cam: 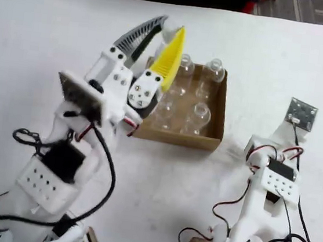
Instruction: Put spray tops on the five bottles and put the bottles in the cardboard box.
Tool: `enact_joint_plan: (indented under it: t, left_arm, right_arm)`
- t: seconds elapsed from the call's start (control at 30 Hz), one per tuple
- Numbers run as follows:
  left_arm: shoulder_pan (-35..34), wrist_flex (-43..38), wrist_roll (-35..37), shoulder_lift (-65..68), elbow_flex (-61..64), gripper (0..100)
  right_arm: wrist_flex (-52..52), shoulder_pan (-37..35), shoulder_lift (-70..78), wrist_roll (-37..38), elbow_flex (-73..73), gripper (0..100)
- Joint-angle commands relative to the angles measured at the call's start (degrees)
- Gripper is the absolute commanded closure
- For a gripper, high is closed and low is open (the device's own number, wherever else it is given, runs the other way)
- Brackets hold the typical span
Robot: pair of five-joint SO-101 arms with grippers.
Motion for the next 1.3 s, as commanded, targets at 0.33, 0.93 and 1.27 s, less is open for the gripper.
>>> enact_joint_plan:
  t: [0.33,0.93,1.27]
  left_arm:
    - [1.01,9.49,10.64,4.97,-7.47,98]
    - [-6.73,12.40,15.30,3.82,-2.37,98]
    - [-6.55,10.90,15.38,3.91,0.53,98]
  right_arm:
    - [-2.68,1.27,0.04,0.18,-0.35,85.8]
    - [-2.68,1.10,0.04,0.18,-0.26,85.8]
    - [-2.68,1.10,0.04,0.18,-0.26,85.8]
